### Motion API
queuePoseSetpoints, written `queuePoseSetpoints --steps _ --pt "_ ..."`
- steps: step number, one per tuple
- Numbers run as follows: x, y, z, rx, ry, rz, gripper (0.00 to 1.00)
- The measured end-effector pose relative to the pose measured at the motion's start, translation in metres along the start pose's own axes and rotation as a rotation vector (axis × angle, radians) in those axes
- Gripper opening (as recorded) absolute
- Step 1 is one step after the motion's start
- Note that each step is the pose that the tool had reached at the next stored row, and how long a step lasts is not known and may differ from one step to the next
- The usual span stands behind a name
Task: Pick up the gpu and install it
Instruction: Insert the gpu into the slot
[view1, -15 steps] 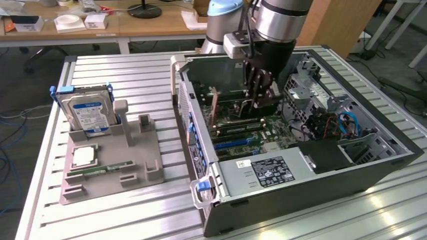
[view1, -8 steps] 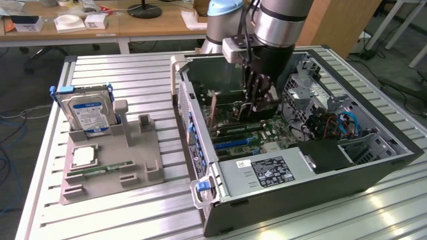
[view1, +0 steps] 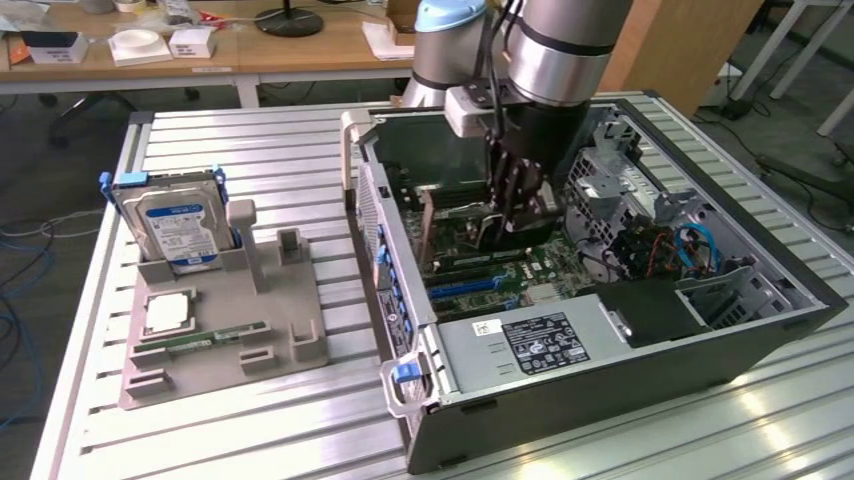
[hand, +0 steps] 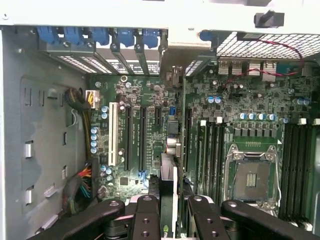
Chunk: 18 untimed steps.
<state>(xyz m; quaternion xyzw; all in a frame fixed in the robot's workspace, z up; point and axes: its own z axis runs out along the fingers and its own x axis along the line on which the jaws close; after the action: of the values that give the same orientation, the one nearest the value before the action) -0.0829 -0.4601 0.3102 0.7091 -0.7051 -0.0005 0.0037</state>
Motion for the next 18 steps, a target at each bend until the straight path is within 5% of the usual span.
queuePoseSetpoints --steps 18 --pt "-0.002 0.0075 0.0199 0.0002 0.0000 0.000 0.27"
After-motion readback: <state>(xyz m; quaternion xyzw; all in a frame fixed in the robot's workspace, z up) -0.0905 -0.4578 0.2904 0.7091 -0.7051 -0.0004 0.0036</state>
